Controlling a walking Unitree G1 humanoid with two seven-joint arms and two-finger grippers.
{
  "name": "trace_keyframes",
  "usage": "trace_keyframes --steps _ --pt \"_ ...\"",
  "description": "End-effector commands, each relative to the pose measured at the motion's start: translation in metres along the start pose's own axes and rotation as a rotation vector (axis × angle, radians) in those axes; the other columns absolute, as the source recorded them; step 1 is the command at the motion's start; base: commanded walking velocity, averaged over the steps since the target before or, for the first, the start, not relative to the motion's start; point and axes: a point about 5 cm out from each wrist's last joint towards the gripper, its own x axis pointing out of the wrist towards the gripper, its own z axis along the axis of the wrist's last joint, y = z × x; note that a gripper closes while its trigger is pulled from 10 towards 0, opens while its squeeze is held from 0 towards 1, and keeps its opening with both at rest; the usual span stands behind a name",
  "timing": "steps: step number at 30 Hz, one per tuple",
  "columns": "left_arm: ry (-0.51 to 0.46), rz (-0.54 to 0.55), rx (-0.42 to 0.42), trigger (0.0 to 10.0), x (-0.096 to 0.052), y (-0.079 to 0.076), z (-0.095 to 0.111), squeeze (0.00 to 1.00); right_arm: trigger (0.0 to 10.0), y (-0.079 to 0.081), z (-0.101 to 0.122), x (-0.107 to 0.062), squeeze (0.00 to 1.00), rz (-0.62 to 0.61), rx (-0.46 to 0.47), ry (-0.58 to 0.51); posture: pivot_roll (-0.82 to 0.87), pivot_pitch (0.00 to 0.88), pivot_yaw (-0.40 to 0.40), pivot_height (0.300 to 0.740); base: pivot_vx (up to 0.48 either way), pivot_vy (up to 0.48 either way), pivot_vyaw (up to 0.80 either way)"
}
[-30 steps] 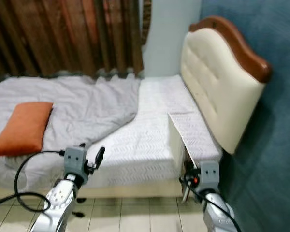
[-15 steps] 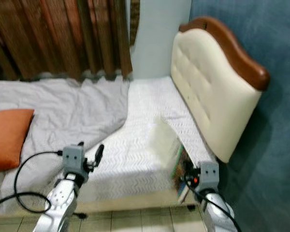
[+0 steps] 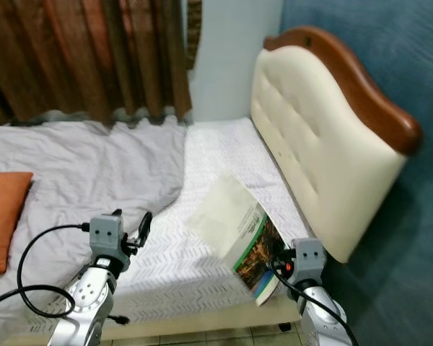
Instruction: Clean up the room
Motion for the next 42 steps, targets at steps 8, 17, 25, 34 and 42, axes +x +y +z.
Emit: trace_keyframes --steps 8,17,25,34,42 --pt "0.001 0.035 0.015 10.0 -0.005 0.012 -0.001 0.0 0.0 0.008 0.012 0.007 0.0 0.035 -0.007 -0.059 0.0 0.0 -0.028 0.74 0.454 0.0 0.0" --pt "0.002 0.031 0.037 10.0 -0.008 0.016 0.001 0.0 0.0 0.018 0.008 0.01 0.0 0.047 0.006 -0.05 0.01 0.0 -0.016 0.74 0.454 0.0 0.0" --pt "-0.025 -0.113 0.116 10.0 -0.014 0.016 0.026 0.0 0.0 0.061 0.034 0.054 0.0 0.04 0.299 -0.099 0.1 0.126 0.068 0.74 0.173 0.0 0.0" --pt "-0.001 -0.474 0.049 10.0 -0.056 -0.006 0.087 0.0 0.0 0.046 0.012 0.075 0.0 -0.269 0.831 0.025 0.35 0.374 0.261 0.74 0.0 0.0 0.0" --pt "0.056 -0.606 -0.014 10.0 -0.092 -0.011 0.115 0.0 0.0 0.047 -0.037 0.049 0.0 -0.398 0.833 0.187 0.33 0.483 0.3 0.74 0.0 0.0 0.0"
